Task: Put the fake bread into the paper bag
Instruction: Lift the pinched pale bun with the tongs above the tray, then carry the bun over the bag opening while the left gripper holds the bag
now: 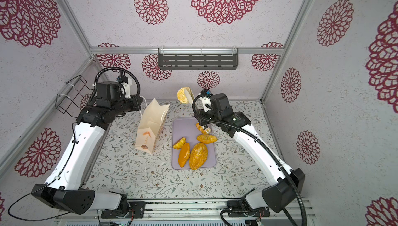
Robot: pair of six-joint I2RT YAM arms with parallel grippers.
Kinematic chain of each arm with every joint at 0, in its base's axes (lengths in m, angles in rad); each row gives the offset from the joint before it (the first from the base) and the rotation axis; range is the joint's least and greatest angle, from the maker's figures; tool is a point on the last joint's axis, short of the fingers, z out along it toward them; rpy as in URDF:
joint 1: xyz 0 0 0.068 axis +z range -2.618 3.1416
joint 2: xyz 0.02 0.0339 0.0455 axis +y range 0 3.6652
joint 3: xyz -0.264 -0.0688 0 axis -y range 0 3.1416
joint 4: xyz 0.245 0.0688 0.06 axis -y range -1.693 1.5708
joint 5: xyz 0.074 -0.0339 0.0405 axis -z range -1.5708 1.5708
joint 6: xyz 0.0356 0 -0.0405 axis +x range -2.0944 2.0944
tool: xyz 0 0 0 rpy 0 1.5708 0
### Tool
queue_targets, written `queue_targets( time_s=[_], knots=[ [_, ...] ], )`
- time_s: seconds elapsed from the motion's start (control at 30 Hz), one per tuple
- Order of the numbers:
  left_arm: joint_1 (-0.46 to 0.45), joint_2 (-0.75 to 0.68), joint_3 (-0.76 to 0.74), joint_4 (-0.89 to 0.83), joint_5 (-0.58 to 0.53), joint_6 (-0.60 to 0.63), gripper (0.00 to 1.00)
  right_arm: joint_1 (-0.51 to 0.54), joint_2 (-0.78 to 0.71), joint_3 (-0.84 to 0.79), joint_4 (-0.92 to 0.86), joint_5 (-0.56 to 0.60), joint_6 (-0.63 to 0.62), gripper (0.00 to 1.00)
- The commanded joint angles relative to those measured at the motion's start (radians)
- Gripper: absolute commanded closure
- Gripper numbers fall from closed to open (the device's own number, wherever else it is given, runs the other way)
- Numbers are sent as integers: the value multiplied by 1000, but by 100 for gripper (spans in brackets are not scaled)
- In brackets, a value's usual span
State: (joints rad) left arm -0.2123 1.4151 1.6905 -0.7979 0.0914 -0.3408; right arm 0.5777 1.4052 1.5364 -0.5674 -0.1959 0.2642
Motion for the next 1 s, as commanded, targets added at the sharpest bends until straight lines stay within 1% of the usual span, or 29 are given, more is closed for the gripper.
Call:
queue_targets(
  time_s=[0.0, 0.13, 0.3, 0.5, 0.67, 0.73, 0.97],
  knots=[
    [-25, 21, 36, -4, -31, 5, 100, 4, -49, 59, 21, -3, 10, 100],
    [-42, 33, 44, 4, -58, -10, 100, 6, -37, 94, 7, 17, 22, 100],
    [-62, 58, 57, 4, -60, -20, 100, 27, -35, 100, 17, 27, 35, 100],
    [-91, 92, 85, -11, -80, -22, 100, 100, -40, 102, 34, 101, 33, 100],
    [-103, 104, 90, -9, -86, -35, 100, 157, -32, 127, 27, 127, 35, 100],
    [-107, 107, 90, -10, -92, -36, 100, 184, -36, 113, 44, 166, 53, 100],
    [-122, 103, 104, -14, -94, -43, 100, 265, -43, 109, 83, 219, 79, 100]
  ],
)
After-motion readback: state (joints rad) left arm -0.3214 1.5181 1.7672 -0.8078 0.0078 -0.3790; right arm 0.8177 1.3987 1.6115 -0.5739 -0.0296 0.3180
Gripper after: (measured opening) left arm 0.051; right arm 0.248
